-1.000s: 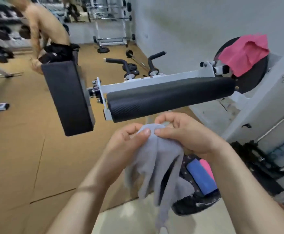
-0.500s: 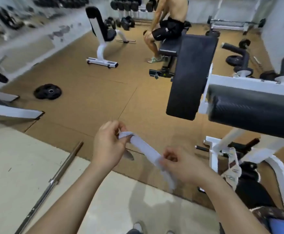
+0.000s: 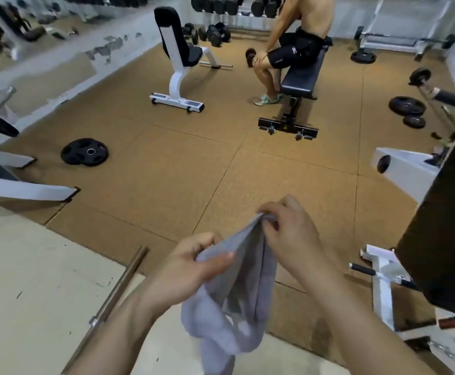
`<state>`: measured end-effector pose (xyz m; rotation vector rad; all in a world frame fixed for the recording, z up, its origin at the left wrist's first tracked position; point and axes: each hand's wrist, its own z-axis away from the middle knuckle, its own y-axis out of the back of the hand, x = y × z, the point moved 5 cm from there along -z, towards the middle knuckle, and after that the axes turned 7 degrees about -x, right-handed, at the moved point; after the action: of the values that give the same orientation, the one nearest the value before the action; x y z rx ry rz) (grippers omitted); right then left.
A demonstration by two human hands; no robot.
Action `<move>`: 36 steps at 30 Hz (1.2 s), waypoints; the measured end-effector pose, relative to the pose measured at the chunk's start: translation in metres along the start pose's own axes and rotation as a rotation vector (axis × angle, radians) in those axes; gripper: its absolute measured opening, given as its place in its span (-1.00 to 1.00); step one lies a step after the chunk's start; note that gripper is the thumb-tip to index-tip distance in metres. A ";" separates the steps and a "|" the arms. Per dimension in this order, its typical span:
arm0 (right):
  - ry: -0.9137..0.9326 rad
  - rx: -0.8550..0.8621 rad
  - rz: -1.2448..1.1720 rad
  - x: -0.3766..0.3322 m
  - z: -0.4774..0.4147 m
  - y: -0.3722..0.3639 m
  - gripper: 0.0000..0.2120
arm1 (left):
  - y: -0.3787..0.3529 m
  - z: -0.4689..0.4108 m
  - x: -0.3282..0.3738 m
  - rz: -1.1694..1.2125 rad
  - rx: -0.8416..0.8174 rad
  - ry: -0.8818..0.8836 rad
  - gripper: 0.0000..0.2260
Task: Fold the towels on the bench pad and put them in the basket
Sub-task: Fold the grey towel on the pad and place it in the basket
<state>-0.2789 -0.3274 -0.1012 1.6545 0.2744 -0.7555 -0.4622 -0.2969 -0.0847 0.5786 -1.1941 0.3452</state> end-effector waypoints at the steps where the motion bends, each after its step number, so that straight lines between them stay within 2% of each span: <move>1: -0.076 0.037 0.093 -0.001 -0.016 0.000 -0.76 | 0.006 -0.007 0.001 -0.023 -0.069 -0.027 -0.76; 3: -0.230 0.017 0.137 -0.001 -0.043 -0.003 -0.76 | 0.019 -0.022 0.000 -0.070 -0.171 -0.066 -0.76; 4: -0.288 -0.014 0.001 0.000 -0.055 -0.006 -0.76 | 0.027 -0.031 -0.003 -0.115 -0.196 -0.083 -0.73; 7: -0.429 -0.073 -0.699 -0.007 -0.084 -0.015 -0.76 | 0.046 -0.062 -0.009 -0.170 -0.274 -0.080 -0.75; 9: -0.439 -0.098 -0.929 -0.014 -0.101 -0.013 -0.77 | 0.050 -0.082 -0.011 -0.178 -0.414 -0.068 -0.84; 11: -0.452 -0.088 -1.071 -0.012 -0.118 -0.008 -0.70 | 0.054 -0.103 -0.012 -0.328 -0.572 -0.079 -0.91; 12: -0.464 -0.067 -1.145 -0.009 -0.127 -0.004 -0.67 | 0.060 -0.116 -0.007 -0.429 -0.585 -0.126 -0.90; 13: -0.464 -0.042 -1.211 -0.005 -0.136 0.000 -0.68 | 0.069 -0.131 0.003 -0.483 -0.523 -0.189 -0.88; 14: -0.446 -0.019 -1.247 -0.002 -0.145 0.005 -0.73 | 0.082 -0.148 0.016 -0.453 -0.385 -0.249 -0.87; 16: -0.367 -0.016 -1.204 0.003 -0.165 0.016 -0.83 | 0.115 -0.185 0.044 -0.187 -0.043 -0.324 -0.84; 17: -0.330 -0.031 -1.146 0.005 -0.176 0.021 -0.85 | 0.128 -0.205 0.054 -0.089 0.050 -0.342 -0.82; 18: -0.292 -0.050 -1.081 0.008 -0.187 0.027 -0.85 | 0.135 -0.228 0.064 -0.064 0.068 -0.351 -0.80; 19: -0.253 -0.072 -1.024 0.010 -0.198 0.034 -0.82 | 0.135 -0.251 0.072 -0.078 0.007 -0.348 -0.80; 22: -0.178 -0.092 -0.918 0.019 -0.234 0.068 -0.82 | 0.118 -0.314 0.090 0.004 -0.322 -0.268 -0.75; 25: -0.184 -0.087 -0.750 0.035 -0.264 0.106 -0.87 | 0.110 -0.361 0.108 0.052 -0.409 -0.218 -0.74; 29: -0.257 0.033 -0.504 0.069 -0.287 0.153 -0.88 | 0.093 -0.413 0.130 -0.104 -0.586 -0.223 -0.70; 34: -0.332 0.186 -0.527 0.108 -0.289 0.192 -0.90 | 0.067 -0.468 0.166 -0.315 -0.869 -0.202 -0.77; 36: -0.390 0.274 -0.549 0.124 -0.289 0.206 -0.89 | 0.053 -0.497 0.181 -0.520 -0.879 -0.299 -0.76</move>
<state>0.0248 -0.1313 0.0006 1.6546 0.3619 -1.5655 -0.0467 0.0303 -0.0259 0.1434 -1.2850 -0.7102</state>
